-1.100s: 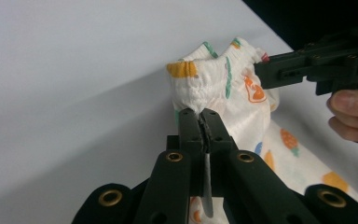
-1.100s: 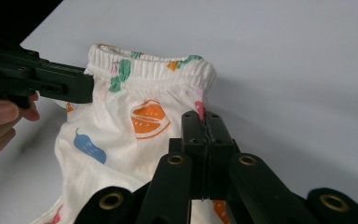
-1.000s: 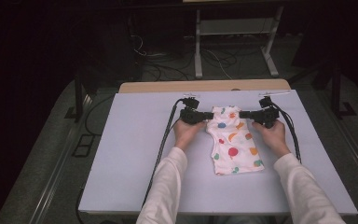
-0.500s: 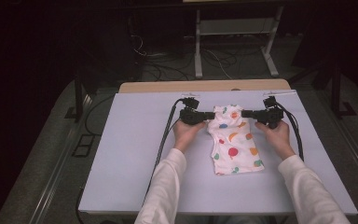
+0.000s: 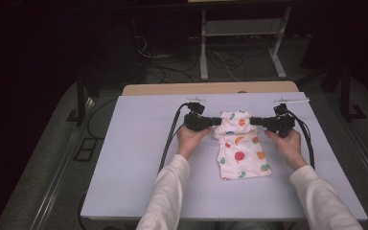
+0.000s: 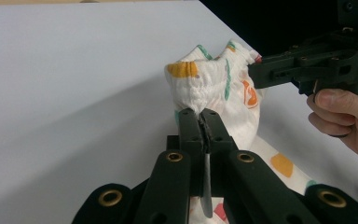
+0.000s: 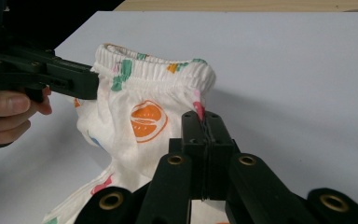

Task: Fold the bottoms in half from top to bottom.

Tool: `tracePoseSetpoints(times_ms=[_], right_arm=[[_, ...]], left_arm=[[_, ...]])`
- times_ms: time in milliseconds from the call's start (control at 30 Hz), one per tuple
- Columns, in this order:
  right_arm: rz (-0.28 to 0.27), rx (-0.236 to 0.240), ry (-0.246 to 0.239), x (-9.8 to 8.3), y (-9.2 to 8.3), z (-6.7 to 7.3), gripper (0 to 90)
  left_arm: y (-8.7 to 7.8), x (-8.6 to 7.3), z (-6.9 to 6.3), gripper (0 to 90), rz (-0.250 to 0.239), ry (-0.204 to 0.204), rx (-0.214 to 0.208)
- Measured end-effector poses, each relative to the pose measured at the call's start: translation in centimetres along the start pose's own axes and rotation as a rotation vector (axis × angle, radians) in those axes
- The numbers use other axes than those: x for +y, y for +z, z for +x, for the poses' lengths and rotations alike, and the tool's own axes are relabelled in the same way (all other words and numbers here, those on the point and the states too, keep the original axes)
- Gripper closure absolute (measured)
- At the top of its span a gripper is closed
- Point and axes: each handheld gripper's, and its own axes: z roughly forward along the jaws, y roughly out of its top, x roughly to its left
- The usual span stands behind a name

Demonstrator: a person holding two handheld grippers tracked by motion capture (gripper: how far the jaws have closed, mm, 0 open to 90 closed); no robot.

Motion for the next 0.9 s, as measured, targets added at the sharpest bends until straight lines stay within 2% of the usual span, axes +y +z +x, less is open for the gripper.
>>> tracePoseSetpoints(times_ms=[233, 367, 633, 900], right_arm=[[0.010, -0.012, -0.033, -0.4, -0.7, 0.7, 87.7], [0.011, -0.014, -0.050, -0.7, -1.3, 1.0, 87.7], [0.007, -0.010, -0.065, -1.4, -2.4, 1.6, 87.7], [0.004, -0.007, -0.064, -1.8, -2.8, 1.8, 87.7]], left_arm=[[-0.1, -0.4, -0.6, 88.0, 0.004, 0.000, -0.007], [-0.2, -0.6, -1.1, 88.0, 0.017, 0.016, -0.009], [-0.4, -1.0, -2.1, 87.9, 0.026, 0.046, -0.017], [-0.6, -1.0, -2.5, 88.0, 0.035, 0.058, -0.021]])
